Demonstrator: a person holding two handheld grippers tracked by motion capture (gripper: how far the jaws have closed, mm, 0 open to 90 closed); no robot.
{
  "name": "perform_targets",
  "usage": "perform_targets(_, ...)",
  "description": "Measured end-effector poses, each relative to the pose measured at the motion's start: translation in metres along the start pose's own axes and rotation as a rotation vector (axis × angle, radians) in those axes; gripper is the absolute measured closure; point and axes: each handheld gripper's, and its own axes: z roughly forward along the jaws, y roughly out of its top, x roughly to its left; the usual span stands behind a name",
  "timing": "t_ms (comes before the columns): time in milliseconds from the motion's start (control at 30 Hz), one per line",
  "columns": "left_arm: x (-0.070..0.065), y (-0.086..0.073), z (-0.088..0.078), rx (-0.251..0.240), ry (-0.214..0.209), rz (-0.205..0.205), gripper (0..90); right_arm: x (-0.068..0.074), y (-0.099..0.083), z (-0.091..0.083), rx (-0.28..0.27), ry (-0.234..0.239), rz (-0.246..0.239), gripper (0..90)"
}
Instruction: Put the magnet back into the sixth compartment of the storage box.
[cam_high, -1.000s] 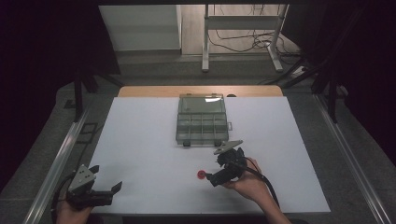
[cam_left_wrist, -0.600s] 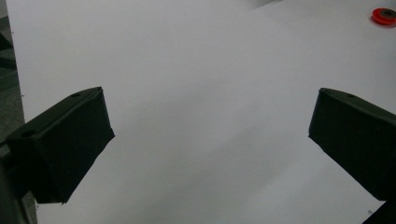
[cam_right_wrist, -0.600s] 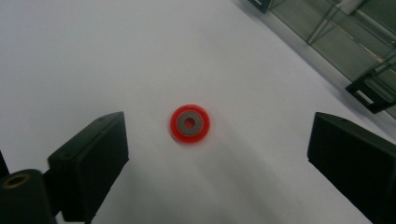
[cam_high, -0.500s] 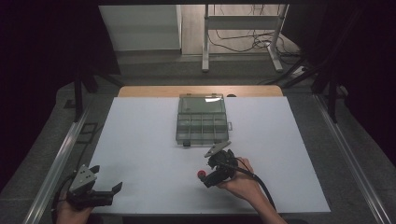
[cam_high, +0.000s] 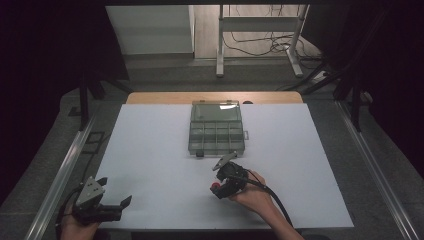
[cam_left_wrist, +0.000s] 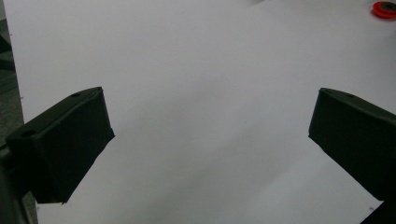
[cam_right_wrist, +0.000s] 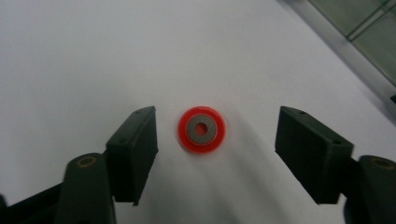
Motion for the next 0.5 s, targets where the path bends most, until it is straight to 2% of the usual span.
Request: perform_targets(500,0.001,0.0,0.0,-0.003,-0.005,-0.005,0.0,0.003,0.003,0.01,0.03,0.022,-0.036,51.4)
